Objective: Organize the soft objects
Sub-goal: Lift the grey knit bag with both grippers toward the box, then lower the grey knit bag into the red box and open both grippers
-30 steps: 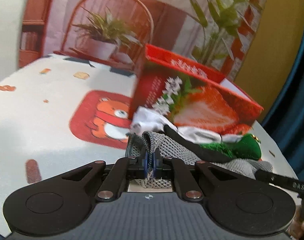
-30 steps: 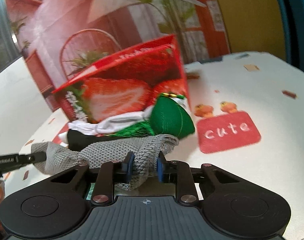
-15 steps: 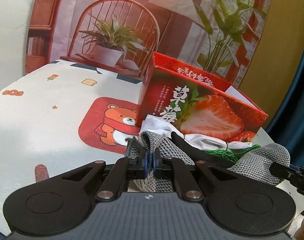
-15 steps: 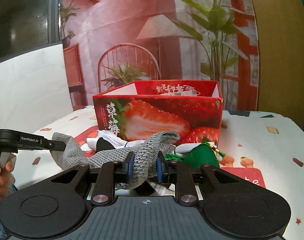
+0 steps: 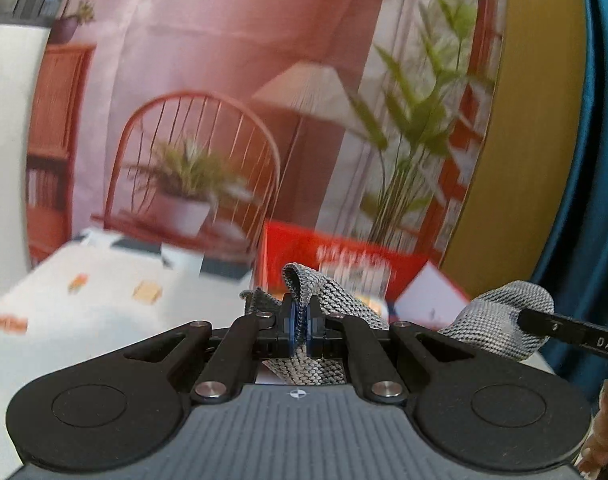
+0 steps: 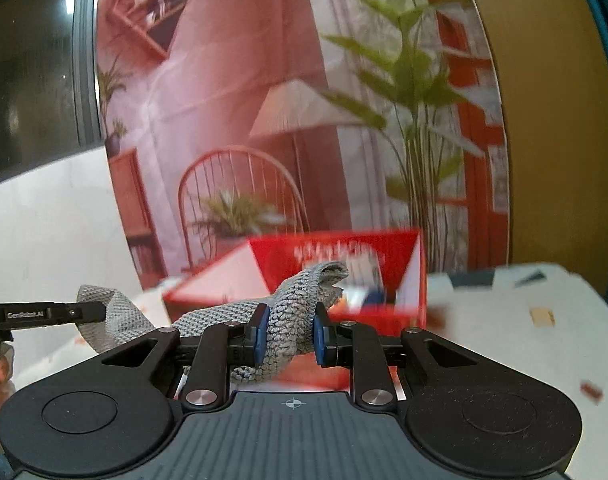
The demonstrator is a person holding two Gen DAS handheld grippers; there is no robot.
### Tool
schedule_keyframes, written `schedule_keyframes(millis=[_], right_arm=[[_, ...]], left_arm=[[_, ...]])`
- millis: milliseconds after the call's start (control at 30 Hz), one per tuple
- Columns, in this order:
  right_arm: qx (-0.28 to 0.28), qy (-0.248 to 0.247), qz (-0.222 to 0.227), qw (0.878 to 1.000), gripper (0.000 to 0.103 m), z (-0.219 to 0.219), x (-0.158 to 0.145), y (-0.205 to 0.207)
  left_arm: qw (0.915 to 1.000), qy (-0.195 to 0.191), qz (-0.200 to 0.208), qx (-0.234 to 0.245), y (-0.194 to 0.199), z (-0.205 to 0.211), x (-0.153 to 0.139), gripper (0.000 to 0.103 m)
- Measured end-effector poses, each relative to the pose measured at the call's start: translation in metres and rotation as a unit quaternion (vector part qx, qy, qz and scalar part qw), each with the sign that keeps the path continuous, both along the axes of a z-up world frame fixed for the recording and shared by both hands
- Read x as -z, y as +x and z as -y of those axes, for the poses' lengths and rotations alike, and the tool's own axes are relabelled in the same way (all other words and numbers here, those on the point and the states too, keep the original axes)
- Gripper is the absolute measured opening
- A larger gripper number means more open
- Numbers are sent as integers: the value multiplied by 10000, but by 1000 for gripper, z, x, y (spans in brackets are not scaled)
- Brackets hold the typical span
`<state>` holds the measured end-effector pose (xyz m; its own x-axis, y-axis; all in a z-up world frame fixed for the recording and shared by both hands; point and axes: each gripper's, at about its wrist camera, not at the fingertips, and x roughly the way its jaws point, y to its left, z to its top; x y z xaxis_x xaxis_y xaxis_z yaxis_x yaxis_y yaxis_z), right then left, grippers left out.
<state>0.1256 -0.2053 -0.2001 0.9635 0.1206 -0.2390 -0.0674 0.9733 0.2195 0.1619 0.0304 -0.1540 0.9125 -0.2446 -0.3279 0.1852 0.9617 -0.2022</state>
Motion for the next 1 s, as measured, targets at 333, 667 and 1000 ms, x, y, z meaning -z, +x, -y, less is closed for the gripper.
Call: schedule_keyframes(millis=[333,667,1000], right_arm=[[311,-62,-157,9994,20,30,-41,88],[546,-380,-1075,9920,20,41,-15,151],[241,-591,-1634,9845,20,18,10,161]], left_arm=[[9994,334,-82,63,79,40,-26,6],[9915,866,-931,274,134,65,10,6],[9835,264,-1716,515,148,56,35,6]])
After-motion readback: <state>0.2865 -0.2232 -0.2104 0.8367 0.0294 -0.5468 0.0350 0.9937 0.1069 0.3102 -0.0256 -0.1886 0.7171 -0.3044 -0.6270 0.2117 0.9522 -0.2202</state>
